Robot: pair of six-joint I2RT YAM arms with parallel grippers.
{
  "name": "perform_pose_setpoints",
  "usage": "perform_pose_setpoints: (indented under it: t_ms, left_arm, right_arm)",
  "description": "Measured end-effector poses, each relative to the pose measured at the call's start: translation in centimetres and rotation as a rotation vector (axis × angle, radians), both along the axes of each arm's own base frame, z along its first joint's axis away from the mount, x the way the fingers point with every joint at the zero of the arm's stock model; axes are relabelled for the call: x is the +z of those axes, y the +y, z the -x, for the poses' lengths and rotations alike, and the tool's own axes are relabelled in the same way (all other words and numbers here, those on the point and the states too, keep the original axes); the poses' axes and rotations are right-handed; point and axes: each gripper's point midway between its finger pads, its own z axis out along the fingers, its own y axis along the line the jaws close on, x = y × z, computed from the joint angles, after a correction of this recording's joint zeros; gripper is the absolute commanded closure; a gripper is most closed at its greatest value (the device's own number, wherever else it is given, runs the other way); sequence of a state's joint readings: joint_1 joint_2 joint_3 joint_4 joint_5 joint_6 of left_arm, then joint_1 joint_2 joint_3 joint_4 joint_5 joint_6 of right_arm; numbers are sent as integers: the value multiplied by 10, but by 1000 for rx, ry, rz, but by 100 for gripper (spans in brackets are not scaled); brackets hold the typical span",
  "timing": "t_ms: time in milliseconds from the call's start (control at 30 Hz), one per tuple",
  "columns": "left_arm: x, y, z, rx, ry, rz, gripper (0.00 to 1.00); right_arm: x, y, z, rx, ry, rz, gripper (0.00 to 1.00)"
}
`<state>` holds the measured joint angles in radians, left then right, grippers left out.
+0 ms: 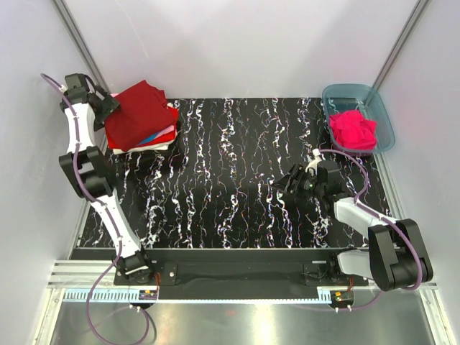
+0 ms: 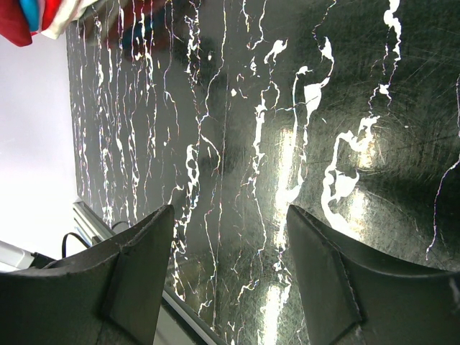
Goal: Fold and stack the t-shirts
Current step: Neatly place the folded tshirt to the corner
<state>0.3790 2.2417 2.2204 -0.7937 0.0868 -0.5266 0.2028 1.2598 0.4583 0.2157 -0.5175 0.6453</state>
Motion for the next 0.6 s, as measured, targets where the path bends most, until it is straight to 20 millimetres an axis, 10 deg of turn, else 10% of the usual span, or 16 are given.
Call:
perform_pose_setpoints:
  t_ms: [600]
  left_arm:
    - [102,-31,69,38,-149,-3,1]
  right_arm:
    - [0,0,0,1,0,-3,29]
